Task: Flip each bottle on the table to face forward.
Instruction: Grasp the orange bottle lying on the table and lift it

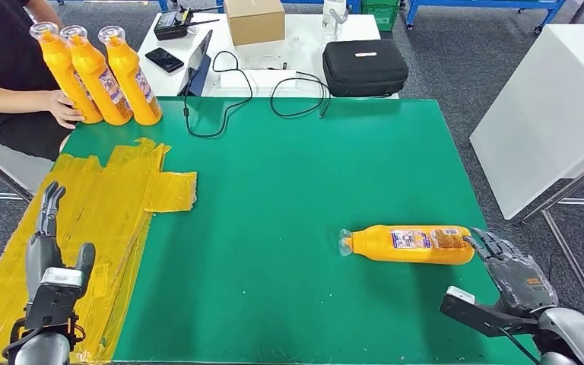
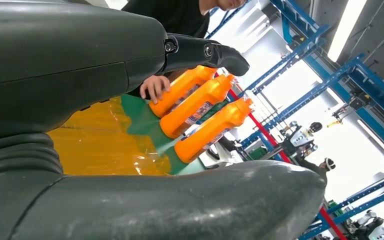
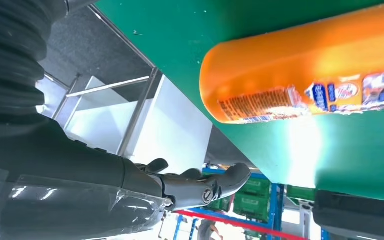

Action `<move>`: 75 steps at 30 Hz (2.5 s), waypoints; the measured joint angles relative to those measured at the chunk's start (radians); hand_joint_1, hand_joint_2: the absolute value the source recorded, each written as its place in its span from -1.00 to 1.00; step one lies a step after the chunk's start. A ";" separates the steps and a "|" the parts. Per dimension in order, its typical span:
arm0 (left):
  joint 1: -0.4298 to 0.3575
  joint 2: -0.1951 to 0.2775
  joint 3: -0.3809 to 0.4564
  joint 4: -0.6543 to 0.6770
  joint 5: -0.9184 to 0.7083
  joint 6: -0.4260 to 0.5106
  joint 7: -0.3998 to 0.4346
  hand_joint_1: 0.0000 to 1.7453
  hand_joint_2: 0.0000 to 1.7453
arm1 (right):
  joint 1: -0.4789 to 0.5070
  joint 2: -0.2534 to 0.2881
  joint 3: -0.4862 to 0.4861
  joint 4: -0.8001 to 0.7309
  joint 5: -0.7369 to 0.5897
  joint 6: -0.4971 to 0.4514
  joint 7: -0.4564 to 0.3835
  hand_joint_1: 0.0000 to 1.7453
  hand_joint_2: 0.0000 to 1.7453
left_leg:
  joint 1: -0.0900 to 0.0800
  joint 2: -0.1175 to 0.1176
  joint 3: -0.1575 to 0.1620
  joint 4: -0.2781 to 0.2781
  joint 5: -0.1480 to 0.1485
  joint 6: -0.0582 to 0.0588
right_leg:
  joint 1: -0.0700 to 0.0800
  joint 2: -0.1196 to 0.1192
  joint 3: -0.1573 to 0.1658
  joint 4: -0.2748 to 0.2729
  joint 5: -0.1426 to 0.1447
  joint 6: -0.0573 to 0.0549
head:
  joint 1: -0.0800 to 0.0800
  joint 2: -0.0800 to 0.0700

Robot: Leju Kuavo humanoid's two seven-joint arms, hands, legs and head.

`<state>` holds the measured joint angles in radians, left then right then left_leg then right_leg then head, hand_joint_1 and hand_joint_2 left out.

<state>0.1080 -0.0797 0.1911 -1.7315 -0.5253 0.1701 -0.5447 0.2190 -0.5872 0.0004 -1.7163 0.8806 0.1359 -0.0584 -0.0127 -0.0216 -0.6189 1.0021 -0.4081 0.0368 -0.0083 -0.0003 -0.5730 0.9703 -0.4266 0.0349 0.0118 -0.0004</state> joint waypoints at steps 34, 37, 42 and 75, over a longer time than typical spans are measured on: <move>-0.039 -0.006 -0.009 0.012 0.013 -0.016 0.004 -1.00 -1.00 | -0.355 0.105 0.222 0.315 0.077 -0.001 0.000 -1.00 1.00 | 0.000 0.000 -0.002 0.000 0.002 0.002 | 0.000 0.000 0.000 0.000 0.001 0.001 | 0.000 0.000; -0.039 -0.006 -0.009 0.012 0.013 -0.016 0.004 -1.00 -1.00 | -0.358 0.107 0.226 0.322 0.077 -0.001 0.000 -1.00 1.00 | 0.000 0.000 -0.001 0.000 0.002 0.002 | 0.000 0.000 0.000 0.000 0.001 0.001 | 0.000 0.000; -0.039 -0.006 -0.009 0.012 0.013 -0.016 0.004 -1.00 -1.00 | -0.362 0.109 0.227 0.331 0.077 -0.001 0.000 -1.00 1.00 | 0.000 0.000 -0.001 0.000 0.002 0.002 | 0.000 0.000 0.000 0.000 0.001 0.001 | 0.000 0.000; -0.150 0.004 -0.020 0.128 0.103 -0.047 0.002 -1.00 -1.00 | -0.558 0.023 0.403 0.724 0.008 0.138 -0.005 1.00 1.00 | 0.000 -0.003 0.015 0.000 0.000 0.004 | 0.000 -0.003 0.017 -0.004 0.000 0.003 | 0.001 0.000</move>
<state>-0.0425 -0.0759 0.1709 -1.6037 -0.4227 0.1226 -0.5427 -0.3386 -0.5637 0.4031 -0.9920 0.8886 0.2739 -0.0634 -0.0125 -0.0250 -0.6039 1.0020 -0.4085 0.0403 -0.0079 -0.0031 -0.5556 0.9660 -0.4267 0.0377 0.0125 -0.0004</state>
